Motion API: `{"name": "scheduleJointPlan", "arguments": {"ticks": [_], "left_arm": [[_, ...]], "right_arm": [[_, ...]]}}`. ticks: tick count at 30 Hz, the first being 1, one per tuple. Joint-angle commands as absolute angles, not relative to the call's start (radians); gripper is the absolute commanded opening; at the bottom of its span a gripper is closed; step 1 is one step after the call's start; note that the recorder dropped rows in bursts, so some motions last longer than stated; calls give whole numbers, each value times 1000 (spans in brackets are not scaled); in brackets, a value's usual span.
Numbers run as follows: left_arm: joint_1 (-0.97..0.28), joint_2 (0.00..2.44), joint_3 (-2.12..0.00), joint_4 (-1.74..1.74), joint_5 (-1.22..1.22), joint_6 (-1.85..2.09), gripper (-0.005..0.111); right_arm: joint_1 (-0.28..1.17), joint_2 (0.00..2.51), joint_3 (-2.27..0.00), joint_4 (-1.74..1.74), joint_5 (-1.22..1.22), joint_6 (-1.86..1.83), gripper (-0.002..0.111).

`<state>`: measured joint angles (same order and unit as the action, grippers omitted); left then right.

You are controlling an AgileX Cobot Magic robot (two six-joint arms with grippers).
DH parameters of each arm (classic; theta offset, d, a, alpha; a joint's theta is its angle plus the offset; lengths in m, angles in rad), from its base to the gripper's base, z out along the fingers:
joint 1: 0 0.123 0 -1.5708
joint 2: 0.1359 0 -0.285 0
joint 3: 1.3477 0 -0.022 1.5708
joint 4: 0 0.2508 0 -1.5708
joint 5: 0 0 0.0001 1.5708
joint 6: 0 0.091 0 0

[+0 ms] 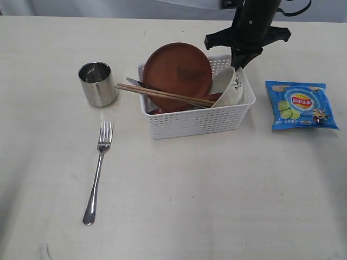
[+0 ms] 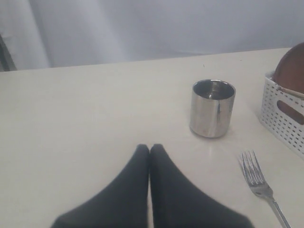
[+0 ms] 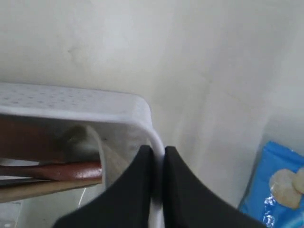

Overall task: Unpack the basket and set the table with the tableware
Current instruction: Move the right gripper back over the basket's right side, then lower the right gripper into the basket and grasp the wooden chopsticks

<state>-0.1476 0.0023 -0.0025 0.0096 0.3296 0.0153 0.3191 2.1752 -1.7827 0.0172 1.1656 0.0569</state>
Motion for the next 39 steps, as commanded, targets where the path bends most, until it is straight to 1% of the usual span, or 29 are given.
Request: {"name": "scheduleJointPlan", "arguments": {"ticks": [1, 3, 5, 6, 8, 12, 18, 20, 22, 24, 26, 29, 30, 36, 37, 39], "left_arm": [[-153, 0, 0, 7, 321, 11, 0], [-153, 0, 0, 7, 321, 11, 0], [-153, 0, 0, 7, 321, 11, 0], [-153, 0, 0, 7, 321, 11, 0], [-153, 0, 0, 7, 321, 11, 0], [-153, 0, 0, 7, 321, 11, 0], [-153, 0, 0, 7, 321, 11, 0], [-153, 0, 0, 7, 321, 11, 0], [-153, 0, 0, 7, 321, 11, 0], [-153, 0, 0, 7, 321, 11, 0], [-153, 0, 0, 7, 321, 11, 0], [-153, 0, 0, 7, 321, 11, 0], [-153, 0, 0, 7, 321, 11, 0], [-153, 0, 0, 7, 321, 11, 0], [-153, 0, 0, 7, 321, 11, 0], [-153, 0, 0, 7, 321, 11, 0]], "right_arm": [[315, 2138, -1777, -16, 1221, 38, -1], [315, 2120, -1777, -16, 1221, 37, 0], [315, 2118, -1777, -16, 1221, 34, 10], [315, 2122, -1777, -16, 1221, 33, 21], [315, 2124, -1777, 0, 1221, 38, 36], [327, 2120, -1777, 53, 1221, 10, 36], [354, 2046, -1777, -129, 1221, -18, 36], [356, 2008, -1777, -142, 1221, -39, 36], [360, 1972, -1777, -91, 1221, -157, 36], [368, 1929, -1764, 50, 1221, -298, 36], [382, 1901, -1748, 164, 1221, -368, 39], [432, 1869, -1719, 197, 1221, -400, 51], [457, 1859, -1704, 197, 1221, -418, 52], [651, 1841, -1590, 182, 1221, -524, 49], [677, 1846, -1575, 162, 1207, -524, 49], [735, 1851, -1548, 105, 1100, -524, 49]]}}
